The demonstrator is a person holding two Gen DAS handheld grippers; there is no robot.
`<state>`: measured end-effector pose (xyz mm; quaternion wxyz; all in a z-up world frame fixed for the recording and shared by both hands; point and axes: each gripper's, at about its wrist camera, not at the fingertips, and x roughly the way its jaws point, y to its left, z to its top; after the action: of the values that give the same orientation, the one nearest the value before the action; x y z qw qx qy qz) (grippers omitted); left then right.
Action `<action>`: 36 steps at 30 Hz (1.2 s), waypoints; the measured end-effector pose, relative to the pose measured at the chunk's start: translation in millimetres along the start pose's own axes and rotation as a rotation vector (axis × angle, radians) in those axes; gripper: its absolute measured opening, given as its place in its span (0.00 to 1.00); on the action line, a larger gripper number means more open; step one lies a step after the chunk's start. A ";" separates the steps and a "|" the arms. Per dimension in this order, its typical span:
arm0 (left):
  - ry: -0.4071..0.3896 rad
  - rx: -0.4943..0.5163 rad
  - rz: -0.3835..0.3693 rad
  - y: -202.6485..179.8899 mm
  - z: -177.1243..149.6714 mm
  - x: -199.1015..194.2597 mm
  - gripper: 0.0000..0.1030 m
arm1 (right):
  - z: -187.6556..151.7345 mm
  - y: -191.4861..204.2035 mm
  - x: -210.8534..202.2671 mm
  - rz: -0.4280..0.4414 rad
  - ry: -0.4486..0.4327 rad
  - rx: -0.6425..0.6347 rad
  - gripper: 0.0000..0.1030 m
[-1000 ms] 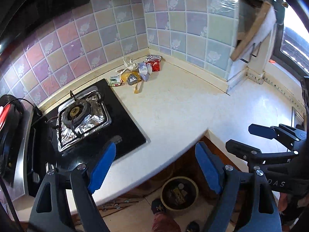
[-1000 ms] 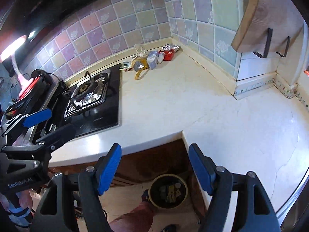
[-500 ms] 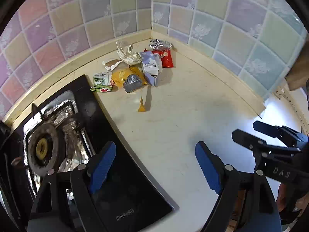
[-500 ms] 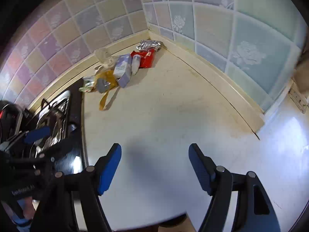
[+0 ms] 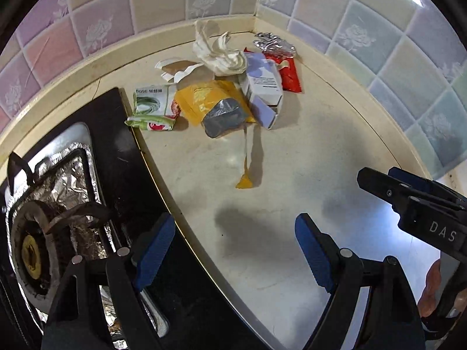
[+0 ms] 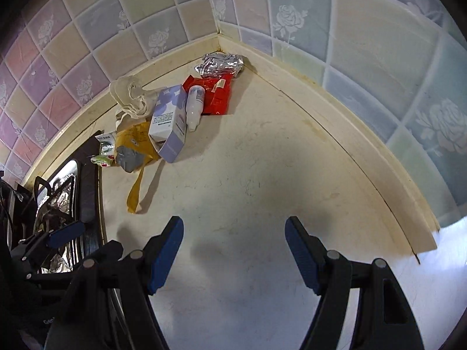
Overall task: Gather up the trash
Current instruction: 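Move both tools toward the remaining trash by the wall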
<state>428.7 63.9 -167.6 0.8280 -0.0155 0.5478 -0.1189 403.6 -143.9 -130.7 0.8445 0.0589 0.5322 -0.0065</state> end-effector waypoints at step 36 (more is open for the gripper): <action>0.040 -0.124 -0.001 15.0 38.6 49.3 0.81 | 39.3 26.4 51.1 -0.017 0.014 -0.068 0.70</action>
<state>484.9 63.8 -199.1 0.8143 -0.0647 0.5704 -0.0856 463.0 -119.2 -157.5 0.8422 0.0257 0.5385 0.0046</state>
